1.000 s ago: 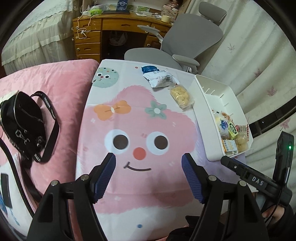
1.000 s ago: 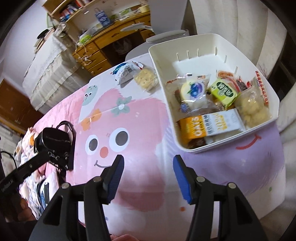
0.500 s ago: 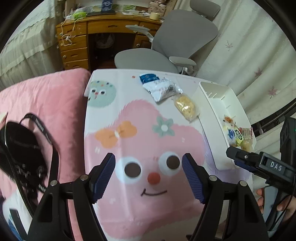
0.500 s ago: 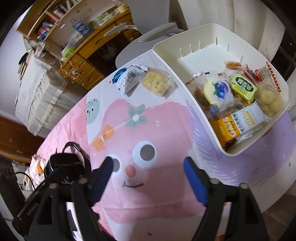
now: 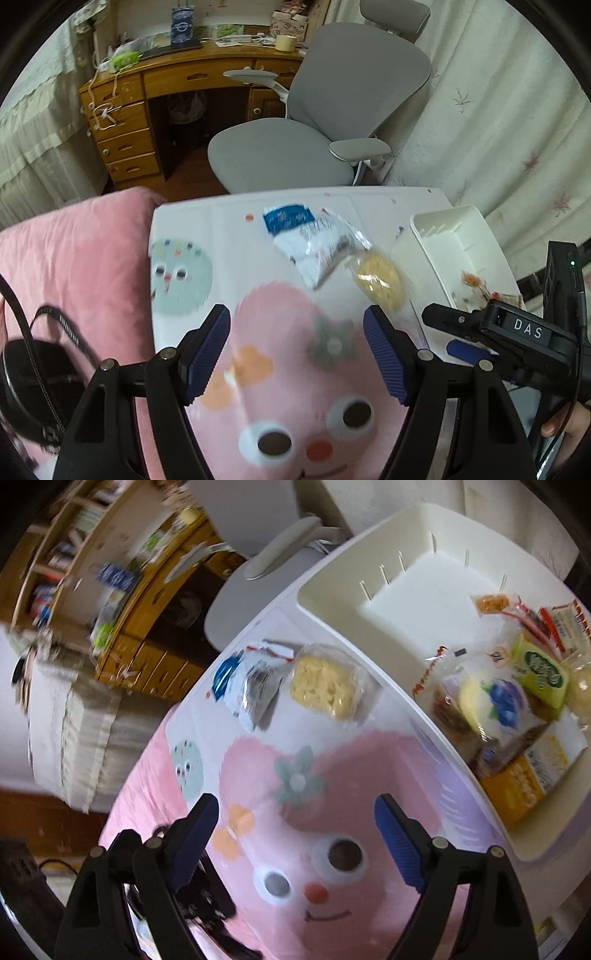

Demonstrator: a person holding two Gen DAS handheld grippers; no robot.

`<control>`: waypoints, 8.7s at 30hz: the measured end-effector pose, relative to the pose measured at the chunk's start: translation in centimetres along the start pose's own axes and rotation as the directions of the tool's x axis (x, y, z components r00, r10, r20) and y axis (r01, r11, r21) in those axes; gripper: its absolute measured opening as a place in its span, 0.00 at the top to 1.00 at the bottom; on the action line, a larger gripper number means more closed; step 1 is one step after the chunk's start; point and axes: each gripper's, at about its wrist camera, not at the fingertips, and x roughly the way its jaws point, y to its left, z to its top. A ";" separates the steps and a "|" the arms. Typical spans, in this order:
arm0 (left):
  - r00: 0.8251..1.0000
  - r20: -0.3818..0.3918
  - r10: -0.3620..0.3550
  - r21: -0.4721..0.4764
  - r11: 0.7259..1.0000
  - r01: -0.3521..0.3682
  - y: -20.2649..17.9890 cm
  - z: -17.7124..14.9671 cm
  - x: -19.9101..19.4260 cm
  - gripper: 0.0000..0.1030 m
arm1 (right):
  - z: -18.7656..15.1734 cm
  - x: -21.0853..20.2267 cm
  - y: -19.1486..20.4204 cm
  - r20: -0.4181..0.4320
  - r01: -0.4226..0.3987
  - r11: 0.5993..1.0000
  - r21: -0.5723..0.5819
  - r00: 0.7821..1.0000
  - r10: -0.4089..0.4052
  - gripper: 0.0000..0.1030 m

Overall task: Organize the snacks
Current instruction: 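Move the left tool toward the white snack bag while the right tool approaches the clear bread bag, then grasp the white snack bag with the left tool while the right tool grasps the clear bread bag, then lift both held bags and carry them over the white tray, then open both tools to drop the bags into the white tray, then withdraw both tools and move the left tool toward the blue packet, then grasp the small blue packet with the left tool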

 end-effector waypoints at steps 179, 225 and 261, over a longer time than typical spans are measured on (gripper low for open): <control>0.994 0.077 0.077 -0.336 0.941 -0.047 -22.4 -14.2 -3.3 0.28 | 5.3 -10.4 -14.9 0.071 0.138 0.864 -0.484 0.990 -0.119 0.25; 0.983 -0.098 0.153 -0.033 0.987 -0.157 -3.1 4.9 3.6 0.22 | 1.5 -4.6 -3.6 0.251 0.310 0.857 -0.412 0.942 -0.220 0.02; 0.960 -0.089 0.264 -0.152 0.949 -0.275 3.4 12.6 24.8 0.22 | 9.7 3.1 -4.4 0.140 0.255 0.855 -0.451 0.967 -0.215 0.02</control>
